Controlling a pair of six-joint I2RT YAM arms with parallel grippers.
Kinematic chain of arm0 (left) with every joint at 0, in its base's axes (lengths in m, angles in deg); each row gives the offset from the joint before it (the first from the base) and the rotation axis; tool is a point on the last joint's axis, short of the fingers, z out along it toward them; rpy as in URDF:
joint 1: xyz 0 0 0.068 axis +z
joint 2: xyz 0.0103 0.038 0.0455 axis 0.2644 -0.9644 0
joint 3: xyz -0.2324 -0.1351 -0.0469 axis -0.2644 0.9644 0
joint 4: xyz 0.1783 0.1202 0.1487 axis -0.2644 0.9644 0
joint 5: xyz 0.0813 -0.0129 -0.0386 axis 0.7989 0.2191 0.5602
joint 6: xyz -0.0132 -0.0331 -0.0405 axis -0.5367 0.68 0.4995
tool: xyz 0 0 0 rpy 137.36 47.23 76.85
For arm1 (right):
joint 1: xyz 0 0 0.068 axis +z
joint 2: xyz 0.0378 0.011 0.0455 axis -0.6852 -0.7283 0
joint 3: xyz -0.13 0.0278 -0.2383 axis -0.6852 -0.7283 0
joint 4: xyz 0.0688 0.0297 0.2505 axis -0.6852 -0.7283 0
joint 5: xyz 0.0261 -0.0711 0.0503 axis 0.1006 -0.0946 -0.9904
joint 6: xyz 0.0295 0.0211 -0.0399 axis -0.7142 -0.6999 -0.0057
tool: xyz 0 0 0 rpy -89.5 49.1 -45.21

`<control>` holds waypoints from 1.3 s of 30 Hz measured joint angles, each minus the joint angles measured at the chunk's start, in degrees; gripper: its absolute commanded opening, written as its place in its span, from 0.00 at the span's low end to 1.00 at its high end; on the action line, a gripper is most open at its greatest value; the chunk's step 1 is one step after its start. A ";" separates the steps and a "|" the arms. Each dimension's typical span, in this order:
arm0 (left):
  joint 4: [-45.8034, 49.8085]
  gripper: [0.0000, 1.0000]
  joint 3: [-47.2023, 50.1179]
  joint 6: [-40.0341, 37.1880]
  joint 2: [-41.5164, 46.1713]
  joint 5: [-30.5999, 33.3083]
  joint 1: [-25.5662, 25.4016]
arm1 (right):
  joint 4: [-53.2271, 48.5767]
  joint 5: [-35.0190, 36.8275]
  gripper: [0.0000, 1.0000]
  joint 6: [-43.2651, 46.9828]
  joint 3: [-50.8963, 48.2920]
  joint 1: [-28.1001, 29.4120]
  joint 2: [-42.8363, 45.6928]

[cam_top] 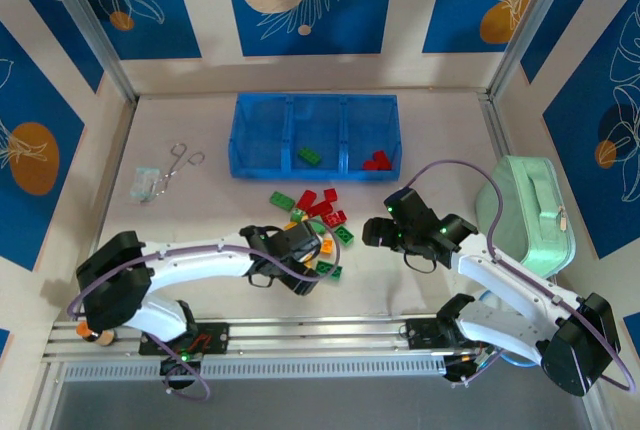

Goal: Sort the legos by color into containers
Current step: Pick up the lego from the middle-left of the table.

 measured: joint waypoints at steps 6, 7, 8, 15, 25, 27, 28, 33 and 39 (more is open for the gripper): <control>-0.98 0.86 0.00 -4.28 -1.49 0.00 0.00 | 0.07 -0.02 0.83 0.00 -0.02 -0.02 0.00; -1.11 0.85 0.00 -4.92 -2.12 -0.13 0.00 | 0.07 -0.02 0.83 0.00 -0.04 -0.02 0.00; -1.31 0.84 0.00 -5.29 -2.75 -0.22 0.00 | 0.07 -0.02 0.83 0.00 -0.04 -0.02 0.00; -1.51 0.75 -0.79 -6.71 -6.58 -0.61 0.00 | 0.26 -0.02 0.83 0.00 -1.18 -0.28 0.42; -1.27 0.41 -0.76 -6.54 -6.49 -0.55 0.00 | 0.61 -0.02 0.82 -0.04 -3.32 -1.09 2.19; -1.31 0.39 -0.61 -6.51 -6.29 -0.44 0.00 | 0.90 -0.04 0.82 -0.17 -3.72 -1.16 2.40; -1.27 0.38 -0.46 -6.49 -6.05 -0.37 0.00 | 0.92 -0.04 0.82 -0.31 -3.80 -1.20 2.43; -1.01 0.31 0.22 -6.29 -4.46 -0.13 0.00 | 1.51 -0.07 0.82 -0.68 -3.98 -1.31 2.51; -0.96 0.27 1.99 -5.79 -0.35 -0.15 0.00 | 1.55 -0.07 0.82 -0.72 -4.07 -1.46 2.51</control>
